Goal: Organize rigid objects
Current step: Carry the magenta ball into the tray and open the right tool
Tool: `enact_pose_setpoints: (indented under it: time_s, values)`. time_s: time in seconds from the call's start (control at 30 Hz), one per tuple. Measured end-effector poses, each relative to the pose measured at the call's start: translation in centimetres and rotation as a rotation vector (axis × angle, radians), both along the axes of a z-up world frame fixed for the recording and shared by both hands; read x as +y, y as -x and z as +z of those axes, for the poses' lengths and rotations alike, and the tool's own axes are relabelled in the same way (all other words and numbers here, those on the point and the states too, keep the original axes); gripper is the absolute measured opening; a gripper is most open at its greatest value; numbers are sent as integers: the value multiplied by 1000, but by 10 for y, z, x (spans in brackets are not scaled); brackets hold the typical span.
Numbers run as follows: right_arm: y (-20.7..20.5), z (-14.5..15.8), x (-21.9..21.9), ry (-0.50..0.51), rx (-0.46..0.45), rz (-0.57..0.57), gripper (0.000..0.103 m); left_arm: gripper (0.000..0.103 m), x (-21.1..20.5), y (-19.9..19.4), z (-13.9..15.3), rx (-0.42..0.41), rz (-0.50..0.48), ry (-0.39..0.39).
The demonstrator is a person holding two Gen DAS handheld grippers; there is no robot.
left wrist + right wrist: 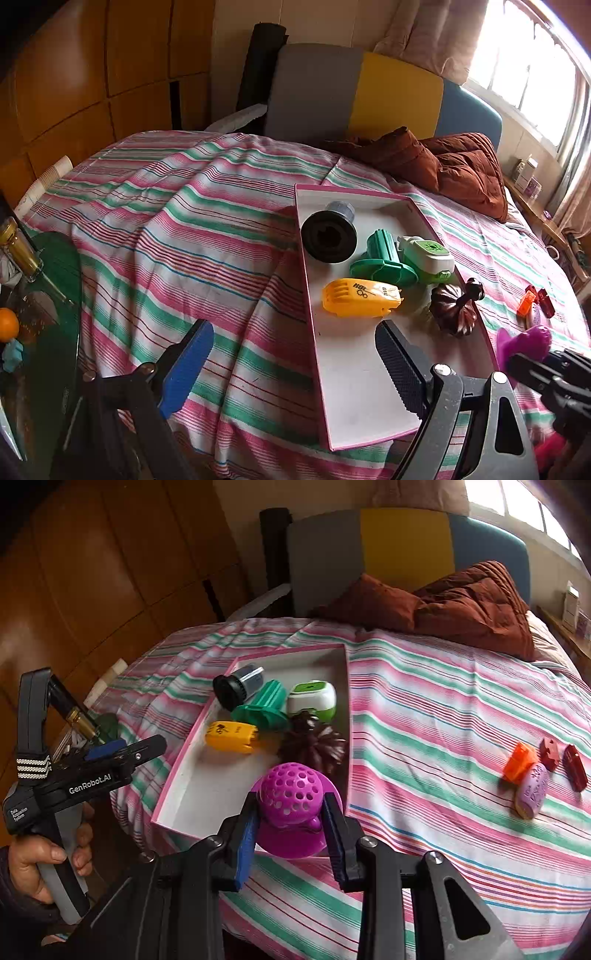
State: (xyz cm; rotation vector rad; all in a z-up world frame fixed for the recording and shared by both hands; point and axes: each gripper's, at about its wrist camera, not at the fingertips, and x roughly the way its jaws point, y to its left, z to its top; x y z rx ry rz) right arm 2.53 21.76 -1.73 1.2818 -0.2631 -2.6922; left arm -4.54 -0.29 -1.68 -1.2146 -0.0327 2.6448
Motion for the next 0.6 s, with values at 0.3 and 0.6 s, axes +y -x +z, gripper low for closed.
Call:
enact_pose_setpoints:
  time_s: [0.3, 0.6]
  values:
    - [29, -17, -42, -19, -49, 108, 33, 90, -12, -1, 0, 0, 22, 3]
    - [45, -26, -65, -41, -71, 155, 33, 90, -22, 2, -4, -16, 43, -1]
